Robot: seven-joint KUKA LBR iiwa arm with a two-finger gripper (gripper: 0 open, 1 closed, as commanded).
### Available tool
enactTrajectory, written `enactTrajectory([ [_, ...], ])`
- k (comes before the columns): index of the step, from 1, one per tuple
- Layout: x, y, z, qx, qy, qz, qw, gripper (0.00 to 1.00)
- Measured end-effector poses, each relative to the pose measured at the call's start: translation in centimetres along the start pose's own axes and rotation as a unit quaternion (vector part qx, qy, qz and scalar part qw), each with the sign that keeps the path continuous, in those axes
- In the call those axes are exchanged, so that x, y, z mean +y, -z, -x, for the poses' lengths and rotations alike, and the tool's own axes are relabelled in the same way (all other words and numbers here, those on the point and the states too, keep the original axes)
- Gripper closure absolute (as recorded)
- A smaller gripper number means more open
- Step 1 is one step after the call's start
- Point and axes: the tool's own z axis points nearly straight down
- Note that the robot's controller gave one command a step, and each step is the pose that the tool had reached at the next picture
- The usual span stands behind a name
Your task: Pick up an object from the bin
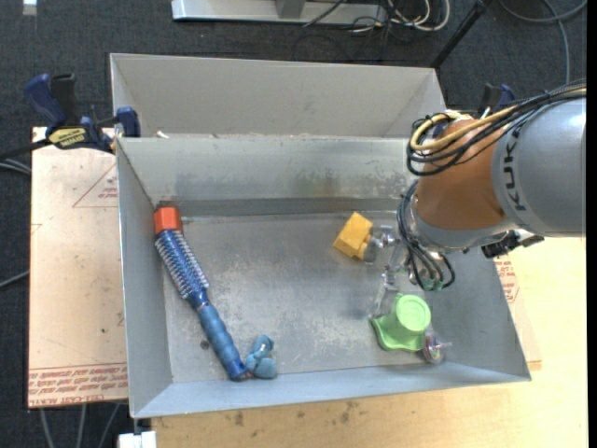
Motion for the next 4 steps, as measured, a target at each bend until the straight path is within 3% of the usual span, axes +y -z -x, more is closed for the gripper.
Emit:
enactTrajectory([
  [1, -1.9, -2.4, 3.9, -0.0043, 0.117, -0.001, 0.9932, 0.00],
  [2, 1.9, -2.4, 7.2, -0.0036, 0.140, 0.001, 0.9902, 0.00],
  [3, 6.3, -2.3, 6.9, -0.0026, 0.061, 0.001, 0.9981, 0.00],
  [4, 11.6, -2.3, 6.9, -0.0028, 0.000, 0.002, 1.0000, 0.00],
])
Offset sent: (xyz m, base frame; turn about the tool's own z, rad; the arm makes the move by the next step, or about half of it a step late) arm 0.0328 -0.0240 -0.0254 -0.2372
